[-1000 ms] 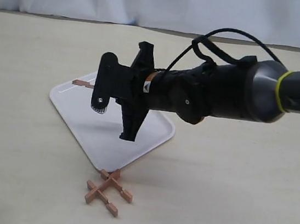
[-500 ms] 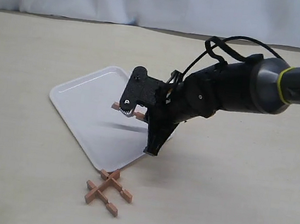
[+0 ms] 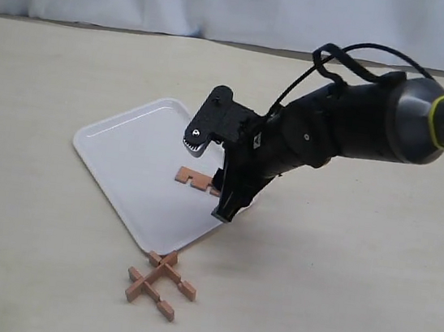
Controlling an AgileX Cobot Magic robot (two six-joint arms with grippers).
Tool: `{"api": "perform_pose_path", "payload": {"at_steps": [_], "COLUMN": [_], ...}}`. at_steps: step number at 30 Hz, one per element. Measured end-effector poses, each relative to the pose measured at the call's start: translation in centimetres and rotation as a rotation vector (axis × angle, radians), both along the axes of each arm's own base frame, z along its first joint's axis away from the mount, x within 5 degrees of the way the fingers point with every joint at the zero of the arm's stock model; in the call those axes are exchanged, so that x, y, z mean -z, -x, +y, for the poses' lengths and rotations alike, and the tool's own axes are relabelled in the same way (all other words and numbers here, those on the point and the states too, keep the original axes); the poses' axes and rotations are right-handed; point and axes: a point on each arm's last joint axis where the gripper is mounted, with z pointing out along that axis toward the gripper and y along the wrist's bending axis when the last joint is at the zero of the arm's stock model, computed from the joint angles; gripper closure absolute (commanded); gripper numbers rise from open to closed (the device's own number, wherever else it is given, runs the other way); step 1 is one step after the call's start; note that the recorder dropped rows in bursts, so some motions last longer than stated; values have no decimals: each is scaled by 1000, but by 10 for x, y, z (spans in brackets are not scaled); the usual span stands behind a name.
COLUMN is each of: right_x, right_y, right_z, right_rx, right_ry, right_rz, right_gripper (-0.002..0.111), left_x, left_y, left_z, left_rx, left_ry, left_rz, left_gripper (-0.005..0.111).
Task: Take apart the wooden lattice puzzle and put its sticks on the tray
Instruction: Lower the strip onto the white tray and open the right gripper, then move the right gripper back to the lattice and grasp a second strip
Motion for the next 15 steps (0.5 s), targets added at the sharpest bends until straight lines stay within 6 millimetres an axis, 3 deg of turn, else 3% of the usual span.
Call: {"api": "perform_pose_path", "payload": {"at_steps": [3, 7, 11, 15], "right_x": [-14, -26, -22, -9], "right_y": [6, 24, 43, 51], "right_z": [0, 15, 39, 58], "right_rx": [-68, -331, -622, -785], "right_ry": [39, 178, 301, 354], "right_rz": [-9, 27, 68, 77], "right_gripper": [48, 48, 48, 48], "left_x": [0, 0, 0, 0], "left_y": [0, 0, 0, 0], "left_z": [0, 0, 0, 0], "left_rx": [0, 0, 0, 0], "left_ry": [0, 0, 0, 0], "left_rz": [0, 0, -2, -2], "left_gripper": [107, 107, 107, 107]}}
